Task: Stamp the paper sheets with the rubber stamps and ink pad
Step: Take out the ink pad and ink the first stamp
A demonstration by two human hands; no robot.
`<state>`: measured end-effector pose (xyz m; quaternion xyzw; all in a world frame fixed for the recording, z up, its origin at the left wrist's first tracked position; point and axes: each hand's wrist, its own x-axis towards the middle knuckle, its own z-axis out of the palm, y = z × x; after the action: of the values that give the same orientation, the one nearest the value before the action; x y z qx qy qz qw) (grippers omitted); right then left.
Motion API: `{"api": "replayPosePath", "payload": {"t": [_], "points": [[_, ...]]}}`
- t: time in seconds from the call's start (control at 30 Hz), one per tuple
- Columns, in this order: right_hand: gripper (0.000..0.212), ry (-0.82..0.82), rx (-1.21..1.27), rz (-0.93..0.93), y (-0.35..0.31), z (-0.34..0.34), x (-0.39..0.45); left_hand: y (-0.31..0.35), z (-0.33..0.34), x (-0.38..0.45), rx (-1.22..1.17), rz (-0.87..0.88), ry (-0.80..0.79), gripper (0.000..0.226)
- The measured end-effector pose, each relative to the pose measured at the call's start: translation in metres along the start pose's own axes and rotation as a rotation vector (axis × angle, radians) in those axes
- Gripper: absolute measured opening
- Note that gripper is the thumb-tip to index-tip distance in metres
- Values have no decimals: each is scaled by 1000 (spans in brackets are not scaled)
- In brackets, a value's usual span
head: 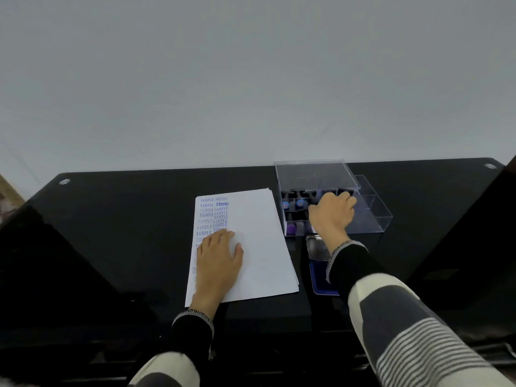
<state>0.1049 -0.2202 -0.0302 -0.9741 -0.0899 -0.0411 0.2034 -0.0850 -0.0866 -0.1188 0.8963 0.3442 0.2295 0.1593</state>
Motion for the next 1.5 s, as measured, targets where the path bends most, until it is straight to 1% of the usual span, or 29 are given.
{"api": "replayPosePath", "payload": {"t": [0.07,0.13,0.2,0.23,0.27,0.33,0.43,0.5,0.57,0.6,0.63,0.7,0.73,0.8,0.87,0.93,1.17,1.33,1.5], "points": [[25,86,260,-29,-2,1,-7,0,0,0,-2,3,4,36],[12,99,629,-15,-6,-5,-18,0,0,0,0,6,2,36],[5,50,954,12,-5,-12,-30,1,0,-1,5,9,6,35],[6,-8,1057,30,-1,-15,-36,2,-1,-1,4,15,12,34],[9,-47,1096,38,5,-16,-42,3,-2,-1,4,26,17,32],[13,-48,1053,17,22,-12,-51,5,-4,0,42,66,17,28],[15,27,996,46,52,-7,-58,10,-5,2,170,100,-10,23],[14,74,1001,68,71,-6,-58,15,-4,2,202,151,24,16],[13,92,999,64,86,-8,-59,22,-1,0,80,273,62,16],[14,94,985,64,92,-8,-59,28,-2,-2,-26,353,32,14],[15,95,969,71,96,-8,-61,36,-3,-5,-143,414,-43,16],[16,86,950,97,102,-7,-62,52,-4,-11,-298,454,-275,33],[15,76,952,113,104,-5,-62,59,-4,-13,-307,458,-367,47],[13,65,969,136,107,-3,-61,70,-1,-16,-249,478,-485,75],[11,57,989,144,108,-2,-59,75,3,-18,-180,506,-537,90],[10,43,997,136,109,-2,-56,77,8,-20,-155,517,-525,94],[12,3,968,117,109,-2,-48,84,16,-27,-141,514,-431,88],[11,-17,950,99,108,-3,-42,99,16,-31,-104,508,-425,90],[5,-32,897,24,111,-8,-42,103,13,-32,-78,486,-451,91]]}}
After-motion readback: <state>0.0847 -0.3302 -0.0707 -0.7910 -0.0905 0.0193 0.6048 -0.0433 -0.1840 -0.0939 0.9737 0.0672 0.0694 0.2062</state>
